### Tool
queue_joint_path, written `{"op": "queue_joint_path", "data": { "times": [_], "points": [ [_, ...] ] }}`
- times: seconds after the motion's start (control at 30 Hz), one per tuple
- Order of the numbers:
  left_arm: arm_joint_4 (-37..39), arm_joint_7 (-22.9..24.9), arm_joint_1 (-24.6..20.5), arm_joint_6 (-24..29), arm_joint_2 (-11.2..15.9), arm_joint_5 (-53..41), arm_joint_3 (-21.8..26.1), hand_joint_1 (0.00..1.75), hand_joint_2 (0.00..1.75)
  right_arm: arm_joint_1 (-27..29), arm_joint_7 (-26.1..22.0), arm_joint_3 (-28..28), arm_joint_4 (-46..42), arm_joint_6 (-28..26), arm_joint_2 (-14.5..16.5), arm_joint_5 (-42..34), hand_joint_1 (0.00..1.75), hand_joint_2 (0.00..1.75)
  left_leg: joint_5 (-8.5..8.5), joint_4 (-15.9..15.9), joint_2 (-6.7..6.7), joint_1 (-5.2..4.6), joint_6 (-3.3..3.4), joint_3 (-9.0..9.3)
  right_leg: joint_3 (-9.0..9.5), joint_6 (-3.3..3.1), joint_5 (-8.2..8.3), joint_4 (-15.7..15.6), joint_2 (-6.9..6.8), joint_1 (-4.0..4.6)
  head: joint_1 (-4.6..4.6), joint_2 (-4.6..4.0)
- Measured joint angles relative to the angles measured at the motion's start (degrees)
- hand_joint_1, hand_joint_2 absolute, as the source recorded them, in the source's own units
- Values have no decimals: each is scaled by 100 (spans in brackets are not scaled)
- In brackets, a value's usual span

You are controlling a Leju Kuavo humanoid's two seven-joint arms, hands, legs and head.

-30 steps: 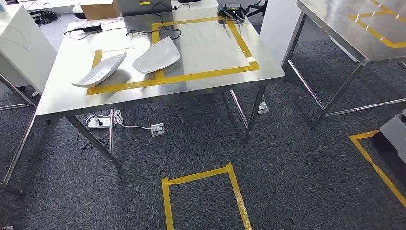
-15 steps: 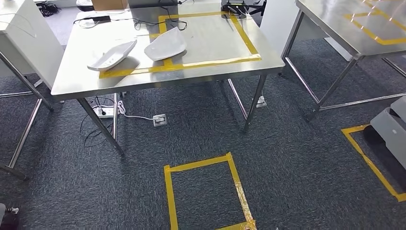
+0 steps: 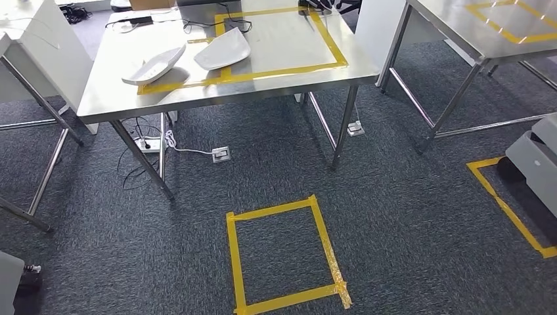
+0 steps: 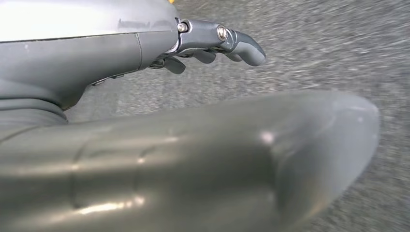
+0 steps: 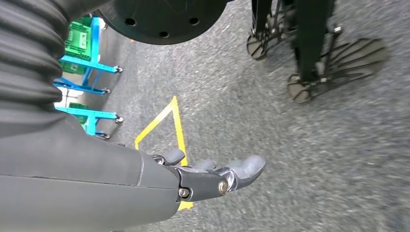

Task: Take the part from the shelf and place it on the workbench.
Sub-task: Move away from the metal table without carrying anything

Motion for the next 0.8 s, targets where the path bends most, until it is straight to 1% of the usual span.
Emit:
{"op": "queue_joint_path", "data": {
  "times": [0.03,0.07,0.1,0.13,0.17,0.2,0.23,0.27,0.3,0.33,0.37,0.4,0.43,0.47,0.5,0.53,0.57,0.6,0.63,0.67,0.7,0.73,0.77,0.8],
  "points": [
    [0,28,-8,-1,-1,-14,-1,0,0,0,8,-1,0,-14,6,-6,0,175,6,-409,-11,0,-7,285,-90,36,42,54,-1,-5,-1,0],
    [1,45,-15,-2,-3,-24,-1,0,0,0,10,-1,0,-25,8,-11,0,175,-47,-733,-21,-5,13,485,-150,70,87,90,-2,-3,2,0],
    [3,54,-19,-4,-4,-28,-2,0,0,0,6,-2,0,-32,8,-15,0,175,-130,-935,-32,-15,48,583,-185,99,136,107,-1,4,4,0],
    [6,59,-19,-6,-4,-31,-2,0,0,0,2,-2,0,-36,9,-17,0,175,-150,-1009,-37,-37,106,603,-204,128,190,105,1,6,9,0],
    [13,64,-17,-8,-6,-32,-2,0,0,5,-1,-2,0,-37,9,-19,0,175,-116,-1002,-31,-36,178,548,-216,160,238,88,5,2,10,0],
    [17,69,-20,-8,-7,-32,-2,0,0,10,-2,-3,0,-38,9,-21,0,175,-70,-1007,-18,-34,243,505,-243,194,220,100,15,-8,10,0],
    [20,74,-22,-9,-9,-32,-2,0,0,15,1,-3,0,-39,9,-21,0,175,-15,-1010,-4,-31,312,454,-288,230,101,182,25,-18,15,0],
    [22,80,-24,-9,-10,-32,-2,0,0,19,3,-4,0,-40,11,-22,0,175,46,-1017,11,-24,372,404,-358,258,-115,369,36,-26,20,0],
    [22,87,-26,-9,-9,-32,-2,0,0,18,0,-4,0,-43,14,-27,0,175,104,-1012,23,-26,407,347,-448,277,-404,673,43,-32,26,0],
    [22,100,-26,-10,-8,-36,-2,0,0,17,-10,-5,0,-48,17,-40,0,175,163,-1005,28,-33,427,278,-544,288,-676,1050,46,-33,30,0],
    [22,121,-26,-16,-4,-51,-3,0,0,16,-36,-8,0,-59,19,-61,0,175,222,-996,33,-41,431,203,-610,293,-851,1398,48,-33,31,0],
    [22,149,-27,-31,-1,-78,-5,0,0,15,-69,-13,0,-78,20,-88,0,175,281,-985,37,-50,430,116,-609,290,-901,1620,49,-32,31,-1],
    [22,178,-29,-50,4,-118,-11,0,0,13,-103,-19,0,-101,20,-116,0,175,337,-972,38,-57,424,28,-514,276,-835,1645,51,-29,31,0],
    [22,196,-34,-69,12,-164,-20,0,0,12,-132,-25,0,-119,20,-136,0,175,388,-959,38,-61,416,-51,-315,251,-696,1454,53,-23,32,0],
    [22,189,-45,-82,20,-207,-32,0,0,8,-150,-27,0,-126,20,-140,0,175,433,-946,36,-63,404,-116,-29,210,-564,1084,58,-10,32,0],
    [21,152,-63,-87,28,-240,-45,0,0,1,-150,-28,0,-114,20,-116,0,175,476,-935,35,-69,383,-170,264,162,-517,660,65,9,31,1],
    [19,91,-87,-87,40,-261,-55,0,0,-4,-138,-28,0,-91,22,-71,0,175,522,-935,36,-66,352,-206,485,125,-506,312,71,32,29,1],
    [16,28,-116,-87,52,-276,-62,0,0,-7,-117,-25,0,-67,27,-16,0,175,568,-943,36,-60,316,-226,614,92,-525,79,76,56,28,1],
    [15,-19,-146,-93,64,-298,-67,0,0,-7,-101,-21,0,-49,32,36,0,175,618,-961,37,-53,275,-238,645,72,-542,-14,78,76,28,0],
    [14,-36,-169,-108,82,-330,-72,0,0,-5,-103,-17,0,-43,38,63,0,175,667,-984,34,-46,234,-240,622,54,-497,-38,78,82,29,0],
    [15,-13,-186,-134,102,-367,-83,0,0,-8,-130,-14,0,-43,46,67,0,175,674,-986,27,-40,199,-247,599,26,-444,-68,66,72,31,0],
    [17,39,-193,-168,123,-402,-99,0,0,-14,-173,-13,0,-46,53,58,0,175,595,-935,20,-40,170,-282,564,-9,-386,-94,57,56,26,0],
    [20,116,-193,-204,143,-417,-114,0,0,-19,-224,-13,0,-49,58,45,0,175,413,-783,13,-41,145,-341,515,-44,-320,-117,48,37,16,0],
    [22,205,-189,-239,158,-408,-127,0,0,-24,-273,-13,0,-51,58,34,0,175,145,-516,7,-35,126,-424,454,-71,-257,-125,40,26,7,0]
  ]
}}
